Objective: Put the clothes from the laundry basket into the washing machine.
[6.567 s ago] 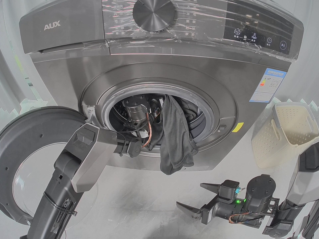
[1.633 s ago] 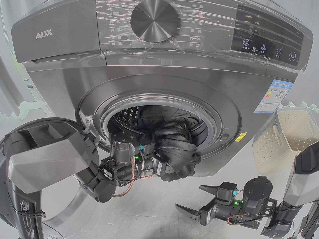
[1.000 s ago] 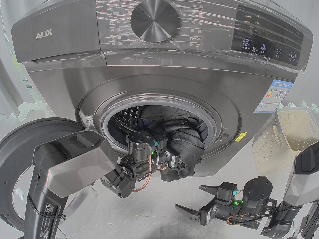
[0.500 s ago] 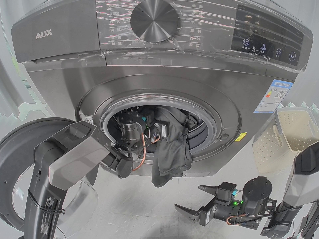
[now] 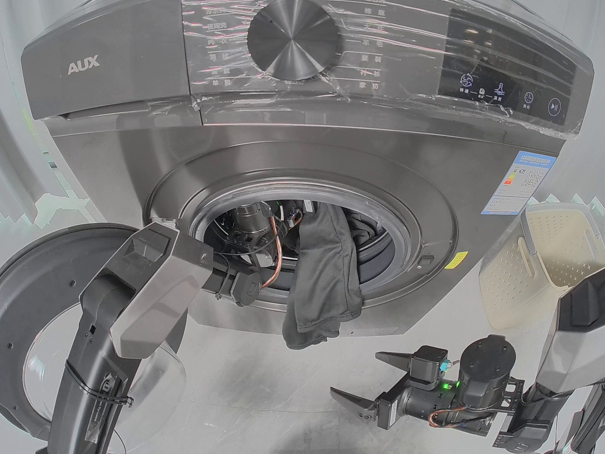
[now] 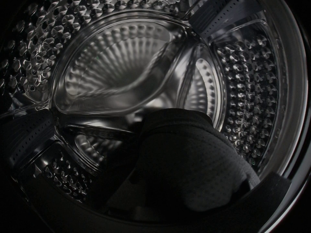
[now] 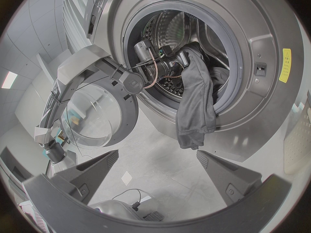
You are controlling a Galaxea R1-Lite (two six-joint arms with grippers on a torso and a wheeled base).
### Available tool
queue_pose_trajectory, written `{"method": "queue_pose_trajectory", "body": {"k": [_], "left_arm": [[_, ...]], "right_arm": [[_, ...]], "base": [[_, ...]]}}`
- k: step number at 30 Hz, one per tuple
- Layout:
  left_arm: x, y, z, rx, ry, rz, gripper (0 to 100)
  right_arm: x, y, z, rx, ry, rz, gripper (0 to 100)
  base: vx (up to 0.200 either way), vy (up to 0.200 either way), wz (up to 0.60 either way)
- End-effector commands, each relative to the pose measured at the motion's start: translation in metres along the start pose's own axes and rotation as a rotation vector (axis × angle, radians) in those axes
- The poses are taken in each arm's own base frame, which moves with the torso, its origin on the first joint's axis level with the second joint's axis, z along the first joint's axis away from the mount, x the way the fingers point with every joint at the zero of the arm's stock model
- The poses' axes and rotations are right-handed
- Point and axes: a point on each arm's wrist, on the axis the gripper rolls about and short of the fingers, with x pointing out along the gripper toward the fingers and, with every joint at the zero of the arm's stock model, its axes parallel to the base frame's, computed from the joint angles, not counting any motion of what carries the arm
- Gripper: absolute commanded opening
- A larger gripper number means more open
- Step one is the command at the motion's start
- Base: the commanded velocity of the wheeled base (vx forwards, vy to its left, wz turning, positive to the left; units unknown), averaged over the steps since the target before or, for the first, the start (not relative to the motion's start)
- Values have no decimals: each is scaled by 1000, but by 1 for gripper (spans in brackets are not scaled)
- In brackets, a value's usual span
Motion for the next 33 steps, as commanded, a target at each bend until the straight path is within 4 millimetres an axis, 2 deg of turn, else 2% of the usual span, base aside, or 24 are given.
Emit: {"method": "queue_pose_trajectory", "body": {"k": [1, 5, 6, 7, 11, 16, 23, 28, 33], "left_arm": [[8, 0, -15, -13, -14, 22, 0], [3, -2, -21, -18, 15, 20, 0], [2, -3, -22, -19, 22, 19, 100], [-3, -4, -25, -16, 52, 17, 100], [-22, -11, -13, -5, 131, 0, 100], [-49, -9, 0, 38, 273, -18, 100], [-72, -11, 17, 86, 376, -61, 100], [-90, -19, 22, 116, 425, -98, 100], [-107, -16, 22, 152, 487, -106, 100]], "right_arm": [[0, 0, 0, 0, 1, 1, 100], [0, 0, 0, 0, 1, 1, 100], [0, 0, 0, 0, 1, -1, 100], [0, 0, 0, 0, 1, 1, 100], [0, 0, 0, 0, 1, -1, 100], [0, 0, 0, 0, 1, 1, 100], [-1, 0, 0, 0, -2, 0, 100], [0, 0, 1, -2, -4, 0, 100], [-1, 0, 1, 0, -5, 2, 100]], "base": [[0, 0, 0], [0, 0, 0], [0, 0, 0], [0, 0, 0], [0, 0, 0], [0, 0, 0], [0, 0, 0], [0, 0, 0], [0, 0, 0]]}}
